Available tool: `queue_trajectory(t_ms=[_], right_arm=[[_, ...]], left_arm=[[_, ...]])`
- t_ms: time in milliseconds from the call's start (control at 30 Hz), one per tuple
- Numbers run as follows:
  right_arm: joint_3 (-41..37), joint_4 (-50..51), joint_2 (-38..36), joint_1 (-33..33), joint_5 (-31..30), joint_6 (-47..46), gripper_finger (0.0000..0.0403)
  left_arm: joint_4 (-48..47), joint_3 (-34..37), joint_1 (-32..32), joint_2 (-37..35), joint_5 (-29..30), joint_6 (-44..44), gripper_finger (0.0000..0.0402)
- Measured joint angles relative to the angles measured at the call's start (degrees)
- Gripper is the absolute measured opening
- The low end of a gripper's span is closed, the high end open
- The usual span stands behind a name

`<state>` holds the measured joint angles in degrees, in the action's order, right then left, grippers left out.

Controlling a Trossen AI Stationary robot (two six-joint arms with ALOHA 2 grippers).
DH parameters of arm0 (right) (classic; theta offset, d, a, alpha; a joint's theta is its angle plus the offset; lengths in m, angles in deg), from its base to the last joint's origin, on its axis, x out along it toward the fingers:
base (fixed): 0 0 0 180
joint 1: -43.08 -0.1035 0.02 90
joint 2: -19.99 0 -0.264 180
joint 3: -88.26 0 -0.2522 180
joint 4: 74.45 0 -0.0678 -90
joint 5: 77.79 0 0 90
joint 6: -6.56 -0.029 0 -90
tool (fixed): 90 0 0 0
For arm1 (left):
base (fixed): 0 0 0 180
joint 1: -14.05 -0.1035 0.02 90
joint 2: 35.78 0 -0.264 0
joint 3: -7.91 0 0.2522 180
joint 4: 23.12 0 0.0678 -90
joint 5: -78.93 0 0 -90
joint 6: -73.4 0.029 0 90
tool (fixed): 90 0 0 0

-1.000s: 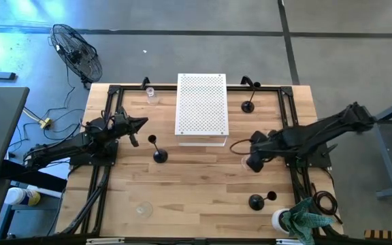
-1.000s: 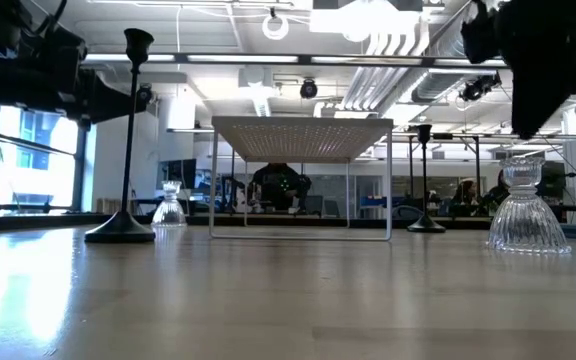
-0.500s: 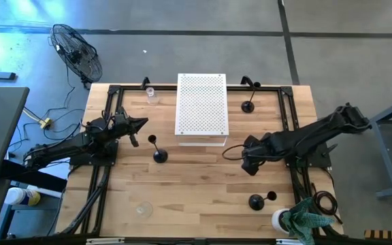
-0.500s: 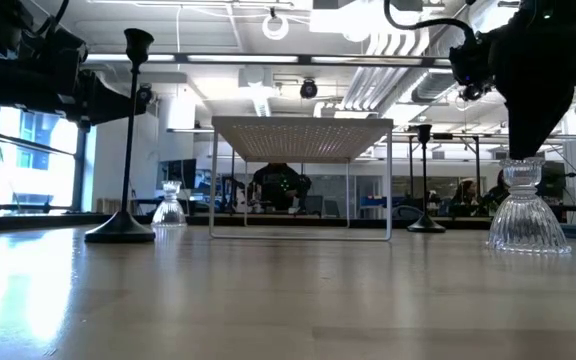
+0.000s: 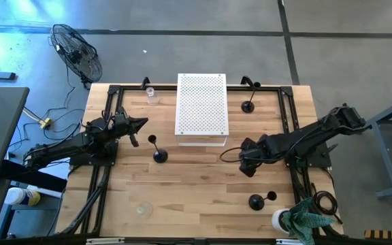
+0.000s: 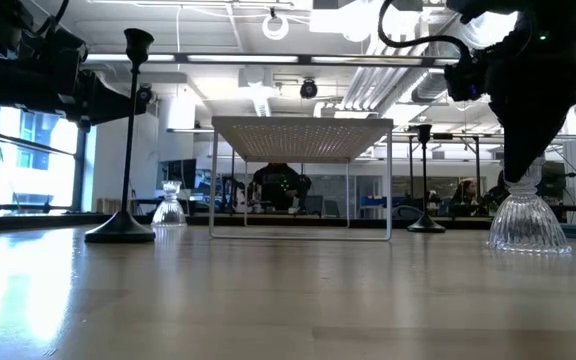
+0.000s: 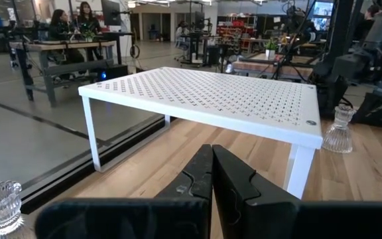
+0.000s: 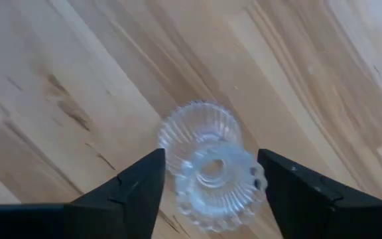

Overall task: Pick & Place candle stick holders
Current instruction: Put the right transparent candle holder on the shelf

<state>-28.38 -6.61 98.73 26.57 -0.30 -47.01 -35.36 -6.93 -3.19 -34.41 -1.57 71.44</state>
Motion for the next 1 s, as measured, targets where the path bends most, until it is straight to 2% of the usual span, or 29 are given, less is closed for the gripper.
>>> queue_trajectory(t_ms=[233, 533, 800, 1000], right_arm=[[0.0, 0.0, 0.0, 0.0, 1.6, 0.1, 0.0175], [2.1, 0.1, 0.0, 0.0, 3.1, 0.0, 0.018], [10.8, 0.9, 0.0, 0.0, 8.5, 2.3, 0.0179], [20.0, -4.0, 0.0, 0.0, 7.5, 7.6, 0.0179]], left_arm=[[0.0, 0.0, 0.0, 0.0, 0.0, 0.0, 0.0], [0.0, 0.0, 0.0, 0.0, 0.0, 0.0, 0.0], [0.0, 0.0, 0.0, 0.0, 0.0, 0.0, 0.0], [0.0, 0.0, 0.0, 0.0, 0.0, 0.0, 0.0]])
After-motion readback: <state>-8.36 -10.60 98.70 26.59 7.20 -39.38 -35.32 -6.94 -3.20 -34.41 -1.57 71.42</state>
